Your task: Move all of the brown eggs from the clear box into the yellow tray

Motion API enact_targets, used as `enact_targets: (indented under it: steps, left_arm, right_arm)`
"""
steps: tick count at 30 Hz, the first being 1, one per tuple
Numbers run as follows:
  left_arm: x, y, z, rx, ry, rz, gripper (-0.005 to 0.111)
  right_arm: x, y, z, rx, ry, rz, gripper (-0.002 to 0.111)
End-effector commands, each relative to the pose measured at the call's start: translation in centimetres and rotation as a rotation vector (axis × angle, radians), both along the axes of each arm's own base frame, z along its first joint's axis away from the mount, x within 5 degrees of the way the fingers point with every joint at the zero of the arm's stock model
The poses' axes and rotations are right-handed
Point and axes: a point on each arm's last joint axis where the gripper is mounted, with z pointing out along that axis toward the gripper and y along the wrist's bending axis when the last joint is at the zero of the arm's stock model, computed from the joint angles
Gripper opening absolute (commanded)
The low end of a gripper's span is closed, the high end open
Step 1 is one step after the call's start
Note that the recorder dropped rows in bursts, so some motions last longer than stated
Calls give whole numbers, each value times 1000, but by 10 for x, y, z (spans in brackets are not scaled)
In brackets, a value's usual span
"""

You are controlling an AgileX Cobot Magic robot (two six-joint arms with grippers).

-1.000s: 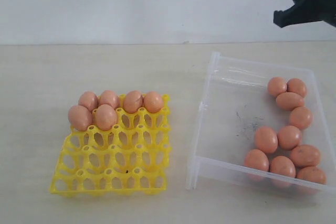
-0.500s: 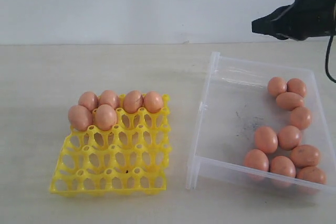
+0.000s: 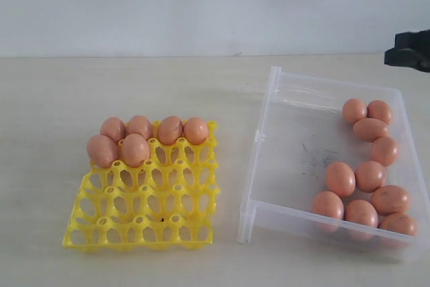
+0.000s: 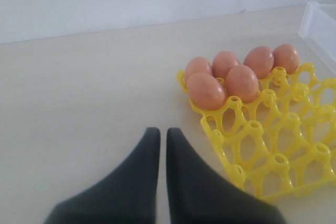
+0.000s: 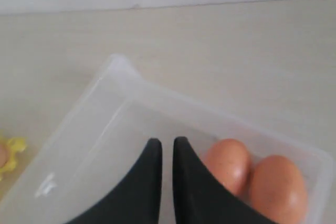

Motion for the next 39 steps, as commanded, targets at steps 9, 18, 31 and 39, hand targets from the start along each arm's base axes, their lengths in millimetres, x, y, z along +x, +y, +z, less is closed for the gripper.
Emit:
enact_targets:
  steps: [9,18,31,39]
  left_arm:
    - [0,0,0,-6,-2,-4,4]
    - [0,0,0,-6,-2,-4,4]
    - [0,0,0,-6,-2,-4,4]
    - [0,0,0,-6,-2,-4,4]
  right_arm:
    - [-16,5,-1,-411,-161,129,0]
    - [-20,28,5,-98,-210,84,0]
    - [-47,49,-29,-307,-507,60,0]
    - [-50,95,-37,-878,-115,331,0]
